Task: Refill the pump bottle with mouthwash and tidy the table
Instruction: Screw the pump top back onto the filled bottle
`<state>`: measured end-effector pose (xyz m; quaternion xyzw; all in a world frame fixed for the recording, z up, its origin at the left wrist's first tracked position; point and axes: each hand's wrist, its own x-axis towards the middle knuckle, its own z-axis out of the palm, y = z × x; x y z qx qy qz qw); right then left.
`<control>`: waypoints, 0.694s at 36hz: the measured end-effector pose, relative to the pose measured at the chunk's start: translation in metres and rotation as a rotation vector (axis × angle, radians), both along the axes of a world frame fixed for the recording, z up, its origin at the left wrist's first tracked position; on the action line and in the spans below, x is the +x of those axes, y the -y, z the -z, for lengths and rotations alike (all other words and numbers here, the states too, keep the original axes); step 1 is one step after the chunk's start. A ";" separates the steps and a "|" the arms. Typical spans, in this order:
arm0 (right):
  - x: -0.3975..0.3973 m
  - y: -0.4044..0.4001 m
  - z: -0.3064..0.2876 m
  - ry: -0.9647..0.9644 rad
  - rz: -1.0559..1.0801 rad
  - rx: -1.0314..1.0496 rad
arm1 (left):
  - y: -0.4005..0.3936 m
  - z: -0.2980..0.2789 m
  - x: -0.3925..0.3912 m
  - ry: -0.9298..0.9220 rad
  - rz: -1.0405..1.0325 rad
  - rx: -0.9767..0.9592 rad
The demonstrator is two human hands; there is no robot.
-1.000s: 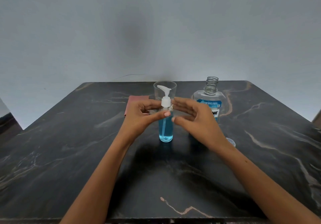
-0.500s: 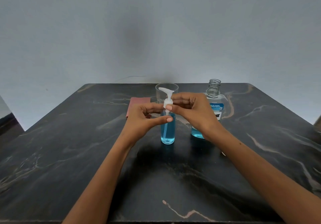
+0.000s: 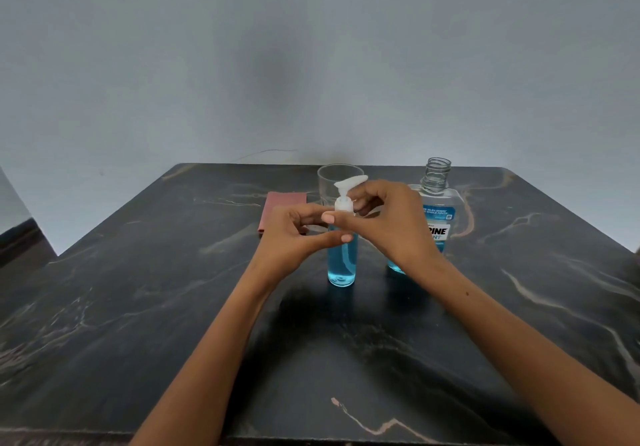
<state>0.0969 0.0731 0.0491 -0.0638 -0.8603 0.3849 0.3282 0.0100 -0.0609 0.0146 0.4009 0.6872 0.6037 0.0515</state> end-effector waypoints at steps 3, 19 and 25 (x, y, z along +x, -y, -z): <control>0.004 0.002 0.000 0.042 -0.053 -0.101 | 0.000 -0.001 0.001 0.004 -0.010 -0.004; -0.001 0.014 0.010 -0.114 0.061 -0.200 | 0.001 -0.004 0.003 -0.058 -0.066 -0.035; 0.003 0.009 0.009 -0.003 -0.168 -0.314 | 0.010 -0.010 0.000 -0.048 -0.114 -0.044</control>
